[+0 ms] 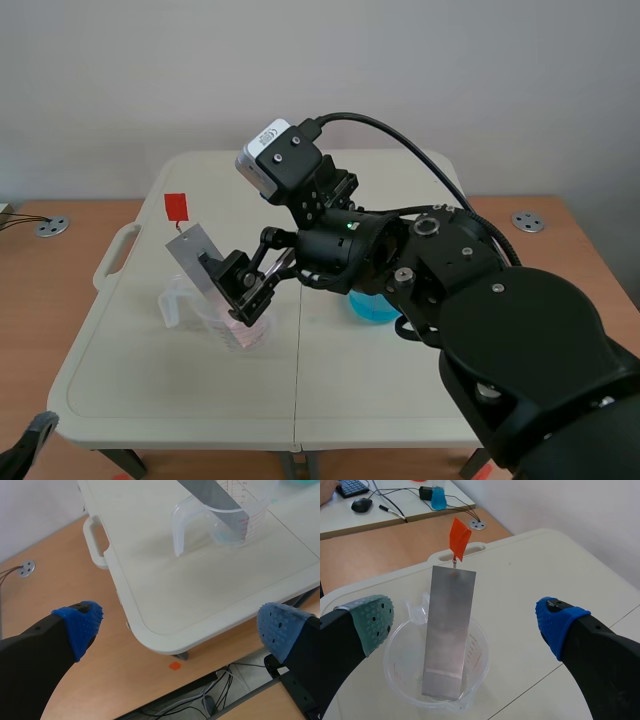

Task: Hold the metal plate by the orange handle, dip it into the blue solution, take it out and point at it, then put the plate back in the beaker on the left.
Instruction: 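Return to the home posture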

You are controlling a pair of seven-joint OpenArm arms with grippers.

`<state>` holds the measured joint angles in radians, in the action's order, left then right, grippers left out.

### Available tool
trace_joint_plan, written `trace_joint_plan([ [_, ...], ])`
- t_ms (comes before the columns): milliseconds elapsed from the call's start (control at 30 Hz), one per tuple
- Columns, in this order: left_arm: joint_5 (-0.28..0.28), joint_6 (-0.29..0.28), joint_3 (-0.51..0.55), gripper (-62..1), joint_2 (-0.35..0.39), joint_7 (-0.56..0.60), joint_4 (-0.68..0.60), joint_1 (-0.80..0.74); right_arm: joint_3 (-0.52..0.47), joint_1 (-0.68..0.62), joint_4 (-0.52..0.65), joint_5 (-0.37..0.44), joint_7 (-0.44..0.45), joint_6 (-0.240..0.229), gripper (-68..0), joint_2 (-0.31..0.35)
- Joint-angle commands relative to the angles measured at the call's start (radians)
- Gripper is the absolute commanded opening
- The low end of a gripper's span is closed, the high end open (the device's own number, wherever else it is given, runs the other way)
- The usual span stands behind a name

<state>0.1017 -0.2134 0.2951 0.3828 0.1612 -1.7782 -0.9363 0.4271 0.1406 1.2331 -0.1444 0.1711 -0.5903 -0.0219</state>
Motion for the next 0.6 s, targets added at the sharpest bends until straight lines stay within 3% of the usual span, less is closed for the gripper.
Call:
trace_joint_plan([
  [0, 0.007, -0.01, -0.001, 1.4, 0.0, 0.023, -0.007, -0.008, -0.003, 0.023, 0.01, 0.042, 0.013, 0.0, -9.0, 0.014],
  [133, 0.007, -0.01, -0.002, 1.4, 0.0, 0.024, -0.007, -0.008, -0.003, 0.023, 0.019, 0.127, 0.02, 0.0, -1.0, 0.046],
  [367, 0.007, -0.011, -0.002, 1.4, 0.001, 0.091, -0.02, 0.026, -0.017, -0.014, 0.072, 0.212, 0.01, 0.03, -1.1, 0.144],
  [567, 0.006, -0.03, -0.002, 1.4, 0.012, 0.053, -0.086, 0.076, -0.118, -0.123, 0.194, 0.262, 0.01, 0.052, -1.2, 0.243],
])
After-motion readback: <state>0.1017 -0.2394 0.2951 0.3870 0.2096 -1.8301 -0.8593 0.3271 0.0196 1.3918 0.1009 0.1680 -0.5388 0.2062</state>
